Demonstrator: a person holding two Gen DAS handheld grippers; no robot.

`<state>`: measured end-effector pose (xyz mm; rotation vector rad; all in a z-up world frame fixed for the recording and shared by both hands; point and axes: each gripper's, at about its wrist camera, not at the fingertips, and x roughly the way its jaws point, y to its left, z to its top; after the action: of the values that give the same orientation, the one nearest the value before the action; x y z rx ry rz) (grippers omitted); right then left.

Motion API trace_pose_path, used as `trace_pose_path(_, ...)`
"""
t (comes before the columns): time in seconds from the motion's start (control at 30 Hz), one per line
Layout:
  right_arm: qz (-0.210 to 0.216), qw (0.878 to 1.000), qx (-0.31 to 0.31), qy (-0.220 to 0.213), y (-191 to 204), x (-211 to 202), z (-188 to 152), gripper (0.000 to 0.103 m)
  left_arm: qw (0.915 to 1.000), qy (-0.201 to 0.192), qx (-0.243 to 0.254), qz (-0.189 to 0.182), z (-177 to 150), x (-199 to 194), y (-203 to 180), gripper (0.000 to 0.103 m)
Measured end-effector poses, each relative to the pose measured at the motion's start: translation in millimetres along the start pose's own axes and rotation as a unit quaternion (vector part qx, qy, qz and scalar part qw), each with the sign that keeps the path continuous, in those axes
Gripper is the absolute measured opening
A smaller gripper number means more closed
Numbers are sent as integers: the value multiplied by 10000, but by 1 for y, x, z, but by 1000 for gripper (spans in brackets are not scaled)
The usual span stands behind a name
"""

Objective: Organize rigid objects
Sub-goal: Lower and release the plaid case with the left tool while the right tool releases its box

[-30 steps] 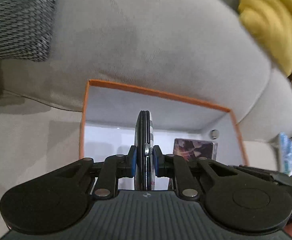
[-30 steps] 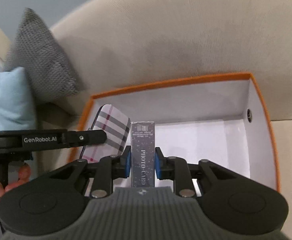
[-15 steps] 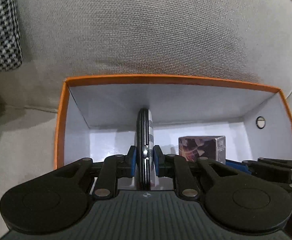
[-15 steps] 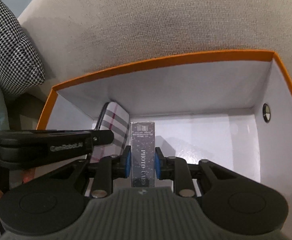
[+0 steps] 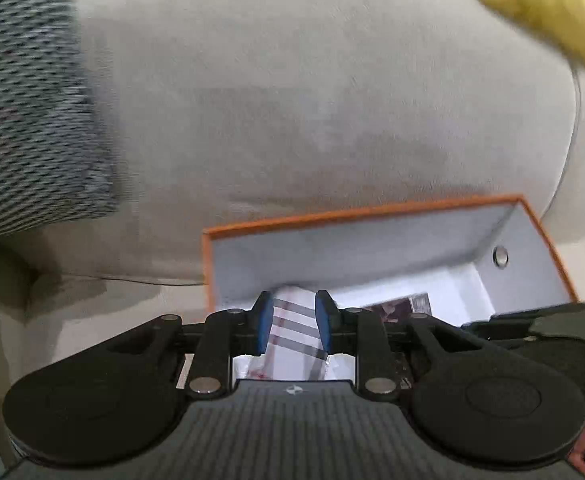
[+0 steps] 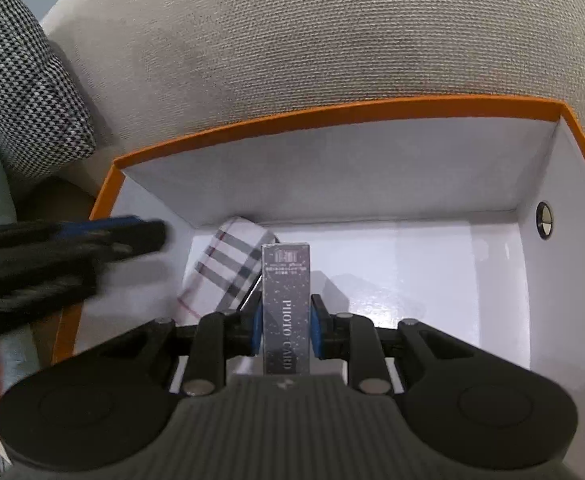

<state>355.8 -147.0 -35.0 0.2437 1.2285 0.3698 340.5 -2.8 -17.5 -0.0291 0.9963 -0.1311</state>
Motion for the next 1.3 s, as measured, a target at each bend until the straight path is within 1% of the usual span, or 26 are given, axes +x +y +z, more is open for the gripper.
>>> trace_pose_path(0.1,-65,9998,96,182,3,9,6,24,9993,-43,-361,-96,-2,-11,23,29)
trace_pose_path(0.13,-91,9995,142,256,4,13,8,24,9984,6,-496,-272,5,-7,30,29)
trace_pose_path(0.17,-117,9994,175,292,6,16,10,24,9967,65,-657,-474,3,-8,37,29)
trace_pose_path(0.27,-227,9988,239,360,11,24,17,24,9931,87,-893,-753,-1,-11,49,28)
trace_pose_path(0.33,-187,9990,254,315,16,28,21,24,9914,9,-996,-848,-3,-13,55,27)
trace_pose_path(0.4,-81,9986,378,348,18,32,24,24,9893,-117,-1168,-862,-6,-18,70,27)
trace_pose_path(0.47,-24,9981,484,371,19,36,25,24,9886,-133,-1250,-827,-10,-21,79,27)
trace_pose_path(0.5,9,9979,533,370,19,37,26,24,9876,-121,-1291,-884,-11,-20,83,27)
trace_pose_path(0.6,56,9980,549,323,16,38,26,24,9852,-11,-1373,-1029,-15,-20,91,27)
trace_pose_path(0.7,196,9971,656,319,8,35,33,24,9845,69,-1382,-1074,-19,-15,94,27)
trace_pose_path(0.77,213,9964,722,380,1,37,37,24,9842,104,-1382,-1097,-21,-12,92,27)
trace_pose_path(0.83,149,9964,693,473,-5,41,38,25,9838,124,-1393,-1120,-23,-10,91,27)
trace_pose_path(0.97,-174,9983,351,425,-13,37,36,35,9844,101,-1354,-1119,-24,-11,87,27)
trace_pose_path(1.03,-347,9980,187,484,-15,37,35,40,9851,113,-1317,-1103,-25,-11,86,27)
trace_pose_path(1.13,-568,9965,-39,615,-16,43,33,41,9849,112,-1327,-1102,-25,-12,86,27)
trace_pose_path(1.23,-542,9967,8,600,-19,45,35,42,9851,92,-1342,-1074,-26,-13,86,27)
trace_pose_path(1.3,-469,9974,112,542,-18,48,38,40,9852,103,-1339,-1064,-27,-13,86,27)
